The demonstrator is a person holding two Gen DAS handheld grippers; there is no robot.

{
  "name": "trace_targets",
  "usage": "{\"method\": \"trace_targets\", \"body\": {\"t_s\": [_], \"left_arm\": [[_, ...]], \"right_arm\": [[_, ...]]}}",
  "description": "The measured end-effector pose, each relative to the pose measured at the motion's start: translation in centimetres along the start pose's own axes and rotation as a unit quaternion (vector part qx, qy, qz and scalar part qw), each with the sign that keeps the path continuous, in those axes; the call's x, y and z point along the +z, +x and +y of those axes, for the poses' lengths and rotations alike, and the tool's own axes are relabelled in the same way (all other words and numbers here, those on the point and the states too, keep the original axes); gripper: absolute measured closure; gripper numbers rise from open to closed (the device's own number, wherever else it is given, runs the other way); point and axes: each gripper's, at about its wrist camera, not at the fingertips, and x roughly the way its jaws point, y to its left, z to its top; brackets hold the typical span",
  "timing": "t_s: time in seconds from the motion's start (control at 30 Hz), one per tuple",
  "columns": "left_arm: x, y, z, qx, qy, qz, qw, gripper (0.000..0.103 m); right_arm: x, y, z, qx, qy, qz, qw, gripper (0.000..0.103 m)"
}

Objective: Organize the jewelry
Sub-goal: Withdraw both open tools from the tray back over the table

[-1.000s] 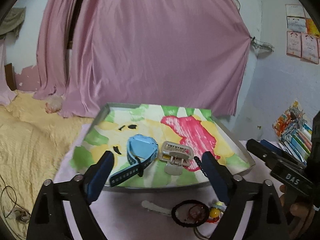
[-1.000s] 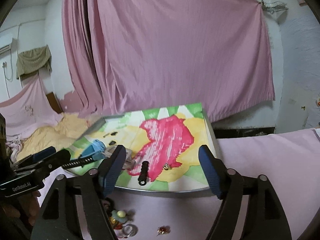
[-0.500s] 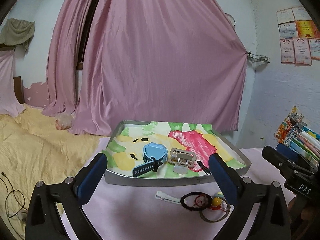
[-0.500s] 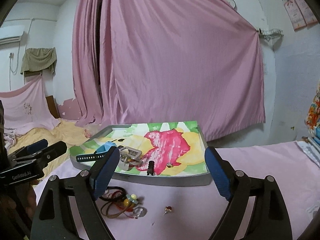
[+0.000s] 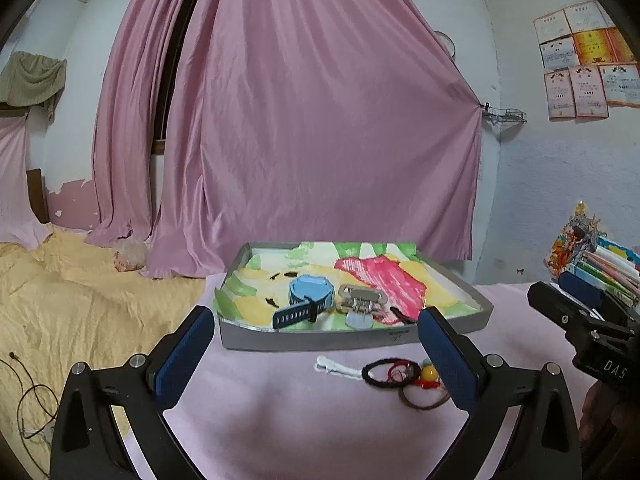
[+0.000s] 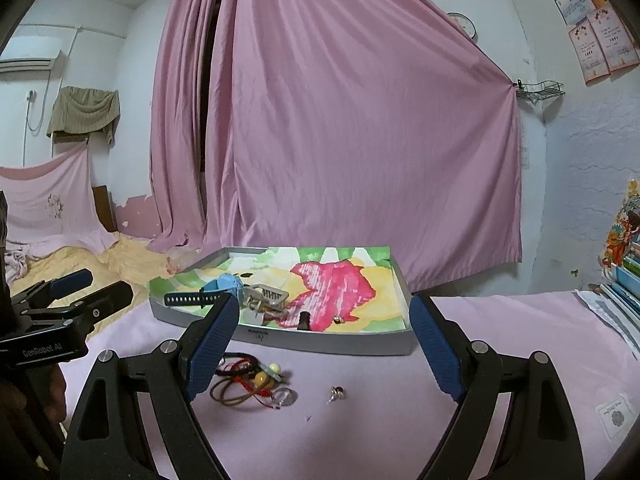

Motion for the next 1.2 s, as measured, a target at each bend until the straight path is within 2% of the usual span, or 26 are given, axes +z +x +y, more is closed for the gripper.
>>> {"method": "trace_targets", "body": {"t_s": [0.57, 0.97, 1.13, 1.2], "left_arm": [[-2.3, 1.9, -0.3, -0.030, 0.009, 0.087, 0.9957, 0.001], [-2.6, 4.5, -0.7, -0.042, 0.010, 0.155, 0.9870, 0.001], [-2.7, 5.3, -0.7, -0.052, 0.004, 0.178, 0.9827, 0.001], [-2.6, 5.7, -0.7, -0.059, 0.001, 0.189, 0.9802, 0.001]], "right_arm": [[-2.2, 1.3, -1.0, 0.002, -0.003, 0.078, 0.997, 0.020], [-3.5, 4.7, -1.5, 0.012, 0.010, 0.170, 0.985, 0.020], [-3.8, 5.7, -1.6, 0.018, 0.017, 0.199, 0.980, 0.025], [-4.0, 6.2, -1.7, 0.022, 0.019, 0.211, 0.977, 0.031]]}}
